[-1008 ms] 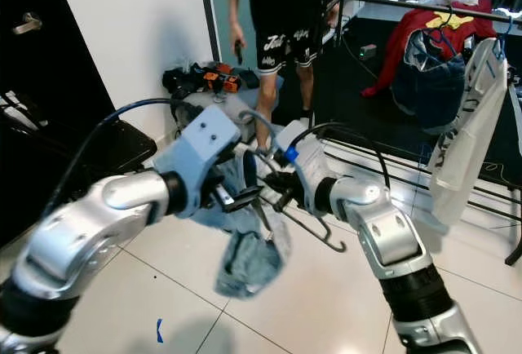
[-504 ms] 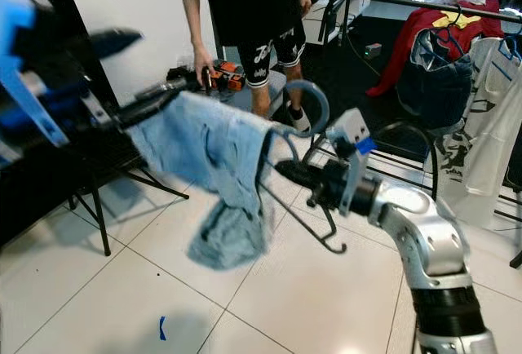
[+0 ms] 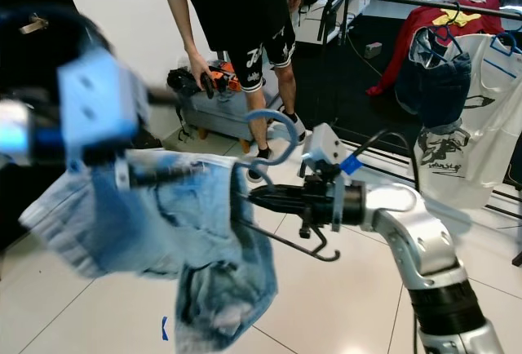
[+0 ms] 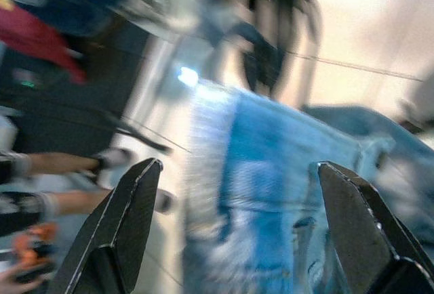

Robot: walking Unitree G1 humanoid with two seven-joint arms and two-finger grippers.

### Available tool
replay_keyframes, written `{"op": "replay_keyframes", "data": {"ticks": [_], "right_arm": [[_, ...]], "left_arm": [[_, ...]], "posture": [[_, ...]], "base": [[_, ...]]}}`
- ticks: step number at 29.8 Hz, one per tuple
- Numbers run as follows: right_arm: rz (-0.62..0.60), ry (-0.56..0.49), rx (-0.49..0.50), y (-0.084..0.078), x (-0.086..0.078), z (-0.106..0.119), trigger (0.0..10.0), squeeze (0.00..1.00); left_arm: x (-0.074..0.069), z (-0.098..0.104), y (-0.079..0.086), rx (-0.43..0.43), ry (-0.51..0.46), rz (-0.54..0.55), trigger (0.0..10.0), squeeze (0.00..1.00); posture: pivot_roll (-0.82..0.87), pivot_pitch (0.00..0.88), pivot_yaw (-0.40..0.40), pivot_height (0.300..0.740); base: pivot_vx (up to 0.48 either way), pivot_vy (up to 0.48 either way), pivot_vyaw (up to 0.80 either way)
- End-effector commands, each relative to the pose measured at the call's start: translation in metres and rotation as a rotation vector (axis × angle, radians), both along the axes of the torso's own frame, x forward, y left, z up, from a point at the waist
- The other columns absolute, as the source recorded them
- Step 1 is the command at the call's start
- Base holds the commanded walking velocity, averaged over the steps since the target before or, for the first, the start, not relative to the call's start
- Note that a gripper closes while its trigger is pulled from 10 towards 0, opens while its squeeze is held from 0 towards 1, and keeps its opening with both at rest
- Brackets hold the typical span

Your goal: Hang hanger

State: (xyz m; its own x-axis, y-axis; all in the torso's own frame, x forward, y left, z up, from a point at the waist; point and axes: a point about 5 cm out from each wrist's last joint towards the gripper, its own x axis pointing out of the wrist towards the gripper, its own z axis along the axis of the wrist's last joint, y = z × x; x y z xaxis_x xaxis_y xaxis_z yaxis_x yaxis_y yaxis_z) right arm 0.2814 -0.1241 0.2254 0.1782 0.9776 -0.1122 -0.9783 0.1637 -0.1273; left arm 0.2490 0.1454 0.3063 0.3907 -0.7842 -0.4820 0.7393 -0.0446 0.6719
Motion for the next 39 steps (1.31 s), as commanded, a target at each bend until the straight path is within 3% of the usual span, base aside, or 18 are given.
{"op": "replay_keyframes", "data": {"ticks": [1,6,11,12,13,16,17,34,37,38,39], "right_arm": [[0.042,-0.067,0.000,0.008,-0.003,0.010,10.0,0.00],[0.091,-0.094,-0.004,0.015,-0.008,0.015,10.0,0.00],[0.111,-0.099,-0.006,0.018,-0.010,0.016,10.0,0.00],[0.111,-0.100,-0.011,0.018,-0.010,0.016,10.0,0.00],[0.111,-0.102,-0.016,0.018,-0.010,0.015,10.0,0.00],[0.112,-0.103,-0.019,0.018,-0.010,0.015,10.0,0.00],[0.113,-0.104,-0.020,0.018,-0.010,0.015,10.0,0.00],[0.122,-0.144,-0.018,0.026,-0.013,0.018,10.0,0.00],[0.114,-0.107,-0.008,0.026,-0.012,0.017,10.0,0.00],[0.108,-0.093,0.000,0.026,-0.011,0.017,10.0,1.00],[0.076,-0.082,0.015,0.021,-0.008,0.020,10.0,1.00]], "left_arm": [[0.001,-0.004,0.007,0.080,0.022,0.008,10.0,0.00],[0.007,-0.015,0.016,0.159,0.067,0.025,10.0,0.00],[0.011,-0.017,0.019,0.171,0.078,0.034,10.0,0.00],[0.010,-0.018,0.021,0.172,0.094,0.034,4.8,0.00],[0.010,-0.018,0.023,0.176,0.109,0.031,3.5,0.00],[0.010,-0.019,0.024,0.178,0.119,0.029,3.5,0.00],[0.009,-0.020,0.026,0.179,0.133,0.022,0.0,0.00],[0.004,-0.027,0.022,0.124,0.216,-0.043,0.0,0.00],[0.004,-0.025,0.022,0.113,0.209,-0.043,0.0,0.00],[0.006,-0.023,0.023,0.105,0.198,-0.035,0.0,0.00],[0.010,-0.019,0.025,0.091,0.167,-0.014,0.0,0.00]], "posture": [[-0.05,0.000,0.071,0.736],[-0.06,0.000,0.076,0.736],[-0.06,0.000,0.074,0.736],[-0.06,0.000,0.073,0.736],[-0.06,0.000,0.074,0.736],[-0.06,0.000,0.074,0.736],[-0.06,0.000,0.073,0.736],[-0.07,0.000,0.075,0.736],[-0.06,0.000,0.075,0.736],[-0.06,0.000,0.074,0.736],[-0.06,0.000,0.071,0.736]], "base": [[0.000,0.000,0.00],[0.000,0.000,0.00],[0.000,0.000,0.00],[0.000,0.000,0.00],[0.000,0.000,0.00],[0.000,0.000,0.00],[0.000,0.000,0.00],[0.000,0.000,0.00],[0.000,0.000,0.00],[0.000,0.000,0.00],[0.000,0.000,0.00]]}}
